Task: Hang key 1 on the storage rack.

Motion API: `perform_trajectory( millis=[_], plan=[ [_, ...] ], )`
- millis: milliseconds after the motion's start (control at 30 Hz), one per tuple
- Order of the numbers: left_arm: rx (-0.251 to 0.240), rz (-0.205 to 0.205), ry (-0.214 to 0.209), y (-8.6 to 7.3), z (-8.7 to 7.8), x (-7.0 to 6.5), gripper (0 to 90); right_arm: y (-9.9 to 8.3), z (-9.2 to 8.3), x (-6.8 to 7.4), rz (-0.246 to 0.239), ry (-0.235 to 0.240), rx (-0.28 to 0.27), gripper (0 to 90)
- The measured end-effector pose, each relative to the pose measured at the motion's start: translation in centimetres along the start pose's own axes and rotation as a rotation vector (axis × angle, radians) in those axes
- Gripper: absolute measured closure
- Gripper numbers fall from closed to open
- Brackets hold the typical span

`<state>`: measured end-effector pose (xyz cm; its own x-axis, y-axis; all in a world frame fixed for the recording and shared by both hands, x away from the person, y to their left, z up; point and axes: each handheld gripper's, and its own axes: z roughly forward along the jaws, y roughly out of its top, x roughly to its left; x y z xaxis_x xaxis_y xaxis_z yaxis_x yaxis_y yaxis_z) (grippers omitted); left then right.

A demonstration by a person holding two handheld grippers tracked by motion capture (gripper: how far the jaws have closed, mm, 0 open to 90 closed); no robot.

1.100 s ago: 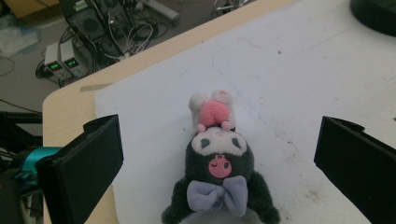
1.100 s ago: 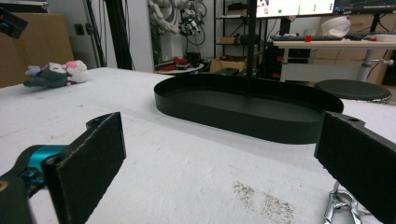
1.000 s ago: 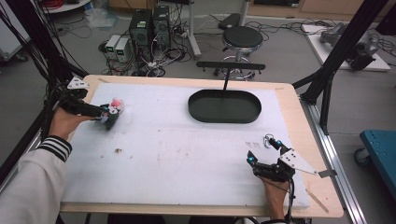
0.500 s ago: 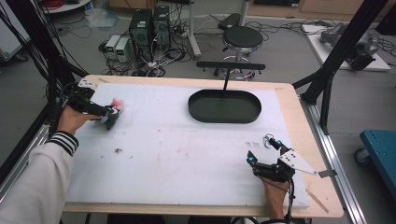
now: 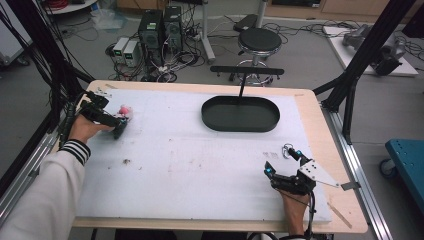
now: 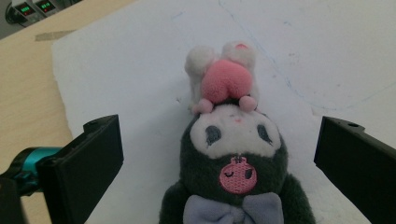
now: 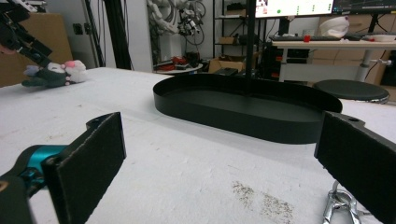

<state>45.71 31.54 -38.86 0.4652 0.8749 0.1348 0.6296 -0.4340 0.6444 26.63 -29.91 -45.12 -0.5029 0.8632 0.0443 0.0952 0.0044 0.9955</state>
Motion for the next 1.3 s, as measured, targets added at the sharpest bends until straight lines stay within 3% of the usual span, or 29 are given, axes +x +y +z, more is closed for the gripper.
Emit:
perform_trajectory(
  millis=[333,733,867,1033,1167,1300],
  plan=[
    [0.060,0.019,0.023,0.0,1.2,-0.6,1.7,0.0,0.0,0.0,-0.001,0.002,0.000,1.2],
    [0.101,0.002,0.028,-0.1,2.1,-0.8,2.0,0.0,0.0,0.0,0.002,0.002,0.001,1.2],
    [0.106,-0.004,-0.010,-0.2,2.1,-0.8,11.5,0.0,0.0,0.0,0.002,0.002,0.001,1.2],
    [0.122,-0.009,-0.016,-0.2,2.3,-0.8,14.3,0.0,0.0,0.0,0.002,0.002,0.001,1.2],
    [0.119,-0.005,-0.025,-0.3,2.3,-0.8,28.1,0.0,0.0,0.0,0.002,0.001,0.000,1.2],
    [0.120,0.000,-0.010,-0.2,2.3,-1.0,32.4,0.0,0.0,0.0,0.001,0.001,0.000,1.2]
  ],
)
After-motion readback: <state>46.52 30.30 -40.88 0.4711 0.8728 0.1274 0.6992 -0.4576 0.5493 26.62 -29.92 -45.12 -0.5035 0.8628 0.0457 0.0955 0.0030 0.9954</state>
